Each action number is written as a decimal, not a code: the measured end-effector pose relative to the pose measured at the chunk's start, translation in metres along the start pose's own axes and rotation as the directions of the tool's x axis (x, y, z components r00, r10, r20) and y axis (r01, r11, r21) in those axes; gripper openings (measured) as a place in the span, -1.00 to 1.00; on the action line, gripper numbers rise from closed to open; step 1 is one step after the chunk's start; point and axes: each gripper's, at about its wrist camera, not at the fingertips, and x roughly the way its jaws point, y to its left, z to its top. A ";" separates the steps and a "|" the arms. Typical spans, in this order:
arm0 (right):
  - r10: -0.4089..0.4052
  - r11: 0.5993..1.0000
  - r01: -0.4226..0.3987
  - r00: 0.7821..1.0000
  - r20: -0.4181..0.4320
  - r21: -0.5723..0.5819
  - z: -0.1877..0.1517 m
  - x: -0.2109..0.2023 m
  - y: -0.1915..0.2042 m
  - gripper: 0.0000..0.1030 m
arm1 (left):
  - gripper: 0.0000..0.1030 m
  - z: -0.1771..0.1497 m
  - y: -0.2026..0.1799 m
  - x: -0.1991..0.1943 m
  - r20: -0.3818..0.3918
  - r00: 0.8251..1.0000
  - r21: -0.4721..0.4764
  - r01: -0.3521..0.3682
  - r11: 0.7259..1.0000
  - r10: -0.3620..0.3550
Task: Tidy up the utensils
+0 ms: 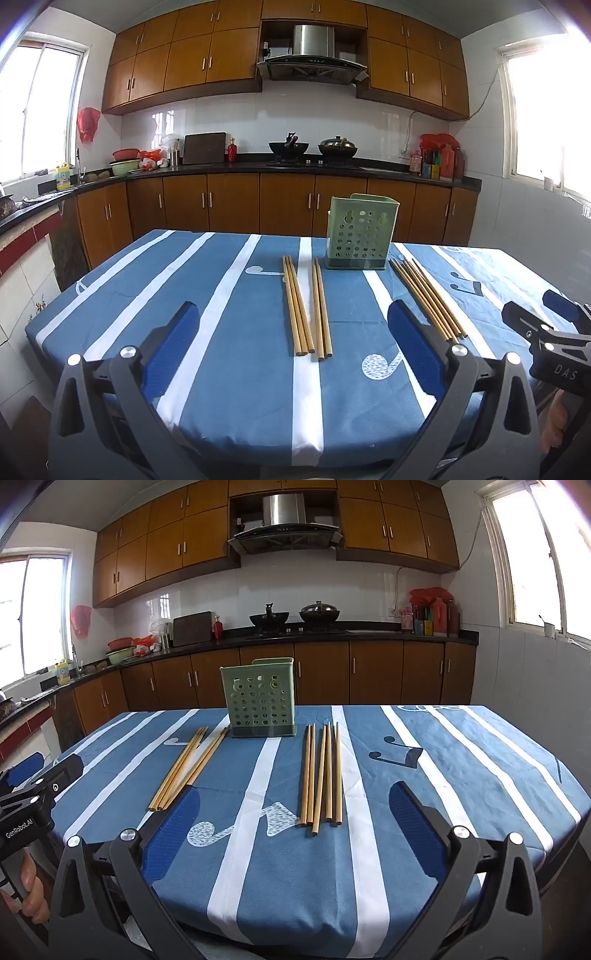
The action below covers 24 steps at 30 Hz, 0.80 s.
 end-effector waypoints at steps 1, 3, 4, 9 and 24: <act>-0.001 1.000 0.001 1.000 -0.004 -0.002 0.000 0.000 0.000 0.97 | 0.92 0.000 0.000 0.000 0.004 1.000 0.001 0.001 1.000 -0.001; -0.002 1.000 0.002 1.000 -0.002 -0.005 0.000 0.000 0.000 0.97 | 0.92 0.000 0.000 0.000 0.001 1.000 0.002 0.000 1.000 0.000; -0.003 1.000 0.003 1.000 -0.002 -0.004 0.000 0.000 0.000 0.97 | 0.92 0.000 0.000 0.000 0.000 1.000 0.002 0.000 1.000 0.000; -0.004 1.000 0.004 1.000 0.000 -0.003 0.000 0.000 -0.001 0.97 | 0.92 0.000 0.000 0.000 0.000 1.000 0.002 0.001 1.000 -0.001; -0.001 1.000 0.001 1.000 -0.003 0.001 -0.001 0.000 -0.003 0.97 | 0.92 0.000 0.000 0.000 -0.004 1.000 0.003 0.002 1.000 -0.002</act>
